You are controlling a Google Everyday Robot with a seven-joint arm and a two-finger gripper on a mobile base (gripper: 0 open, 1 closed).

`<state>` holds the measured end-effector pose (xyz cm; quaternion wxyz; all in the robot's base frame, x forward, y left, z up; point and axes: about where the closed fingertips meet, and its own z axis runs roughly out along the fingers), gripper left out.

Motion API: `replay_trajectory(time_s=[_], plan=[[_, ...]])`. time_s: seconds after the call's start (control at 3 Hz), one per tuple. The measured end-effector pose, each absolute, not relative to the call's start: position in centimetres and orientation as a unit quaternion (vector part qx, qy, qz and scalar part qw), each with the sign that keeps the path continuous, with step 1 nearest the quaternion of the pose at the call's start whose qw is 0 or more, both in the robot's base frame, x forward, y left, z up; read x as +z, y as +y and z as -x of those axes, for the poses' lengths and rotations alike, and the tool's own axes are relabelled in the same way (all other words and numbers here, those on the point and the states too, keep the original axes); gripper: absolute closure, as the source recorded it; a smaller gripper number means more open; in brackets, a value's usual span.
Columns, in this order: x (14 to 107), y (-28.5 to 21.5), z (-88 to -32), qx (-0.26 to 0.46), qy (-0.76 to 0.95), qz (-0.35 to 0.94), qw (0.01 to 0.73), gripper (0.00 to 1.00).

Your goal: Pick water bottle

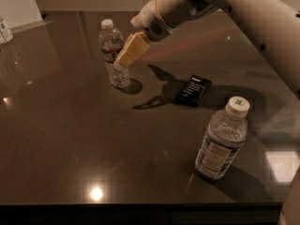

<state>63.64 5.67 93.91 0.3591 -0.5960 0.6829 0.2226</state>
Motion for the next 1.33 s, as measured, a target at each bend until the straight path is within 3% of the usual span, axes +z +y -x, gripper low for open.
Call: replay_trajectory(time_s=[0.33,1.33], plan=[[93.8,7.4,-63.5,0.242,0.678,0.592,0.362,0.00],[94.3,8.3,-62.7,0.261,0.678,0.581,0.367,0.65]])
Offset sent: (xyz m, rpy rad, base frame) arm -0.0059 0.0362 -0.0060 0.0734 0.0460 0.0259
